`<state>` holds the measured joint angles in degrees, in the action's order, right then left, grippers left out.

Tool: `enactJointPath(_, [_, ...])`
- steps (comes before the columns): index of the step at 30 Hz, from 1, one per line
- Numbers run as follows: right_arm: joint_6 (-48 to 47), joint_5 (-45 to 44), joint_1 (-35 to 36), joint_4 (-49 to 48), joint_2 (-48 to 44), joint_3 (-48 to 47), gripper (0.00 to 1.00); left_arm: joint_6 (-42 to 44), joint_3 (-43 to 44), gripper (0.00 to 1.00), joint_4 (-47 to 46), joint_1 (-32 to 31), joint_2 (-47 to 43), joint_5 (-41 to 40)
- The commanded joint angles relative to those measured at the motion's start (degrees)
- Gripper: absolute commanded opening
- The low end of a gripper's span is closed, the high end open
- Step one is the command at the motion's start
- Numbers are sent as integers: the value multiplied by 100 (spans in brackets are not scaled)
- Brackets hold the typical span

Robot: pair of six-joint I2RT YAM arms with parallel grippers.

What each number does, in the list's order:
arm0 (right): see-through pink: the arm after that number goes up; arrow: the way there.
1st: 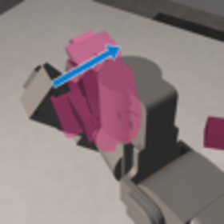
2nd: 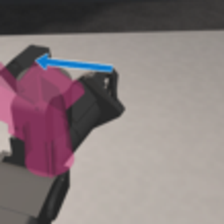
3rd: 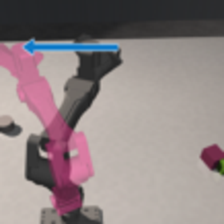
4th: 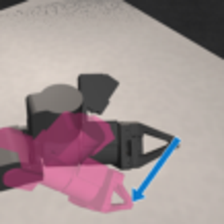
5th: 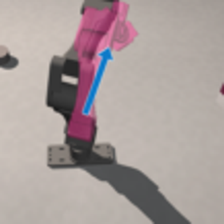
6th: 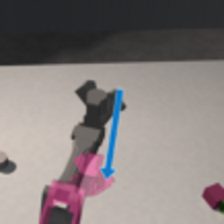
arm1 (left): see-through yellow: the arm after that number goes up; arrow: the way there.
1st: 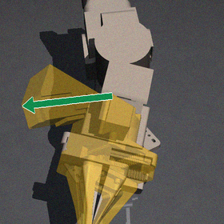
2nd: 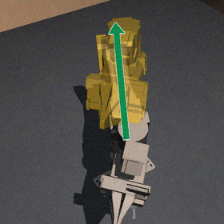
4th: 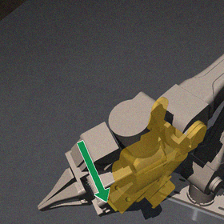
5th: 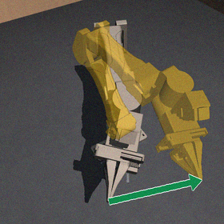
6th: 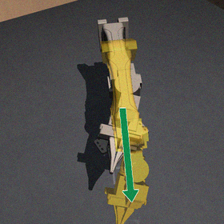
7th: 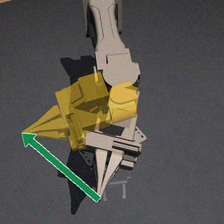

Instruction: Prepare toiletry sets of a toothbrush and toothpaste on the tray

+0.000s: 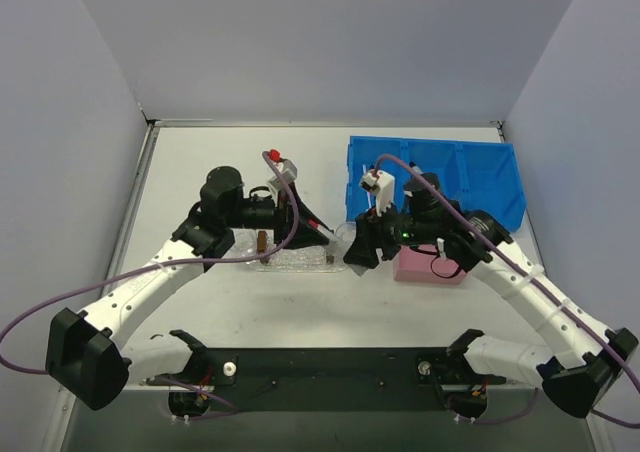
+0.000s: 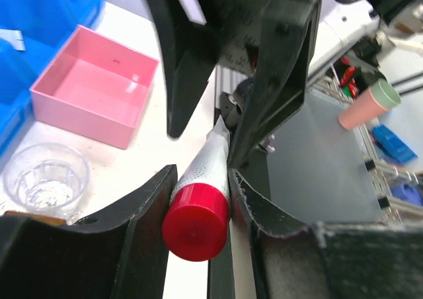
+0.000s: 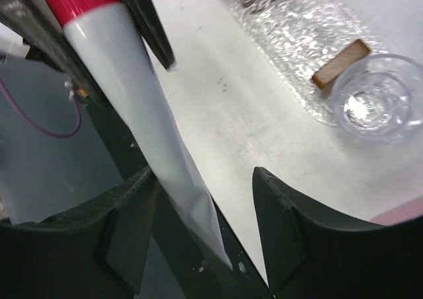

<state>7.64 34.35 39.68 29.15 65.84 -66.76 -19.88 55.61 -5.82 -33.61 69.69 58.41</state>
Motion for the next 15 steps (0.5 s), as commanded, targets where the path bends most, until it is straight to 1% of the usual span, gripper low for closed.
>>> enactJointPath(1, [606,-245,-460,-909,-905,513,55,-1251,-472,0,-1909,310,-639,-706])
enactJointPath(2, [685,-192,-661,-1076,-1194,619,57,-1403,-673,0,-2070,337,-711,-865])
enactJointPath(3, [791,-148,-759,-1391,-1336,725,59,-1535,-762,0,-2194,346,-790,-1032])
enactJointPath(5, [1072,9,-909,-1726,-1678,1040,61,-1869,-1007,0,-2536,355,-992,-1488])
enactJointPath(7, [1335,142,-1041,-2210,-1855,1235,63,-2193,-1157,0,-2852,355,-1159,-1875])
enactJointPath(11, [1599,441,-1077,-2686,-1970,1482,62,-2617,-1369,0,-3144,346,-1414,-2403])
enactJointPath(13, [1705,590,-1085,-2870,-1953,1631,61,-2792,-1439,0,-3223,346,-1537,-2588])
enactJointPath(15, [1872,669,-1085,-3256,-1953,1762,60,-2872,-1448,0,-3232,355,-1616,-2659])
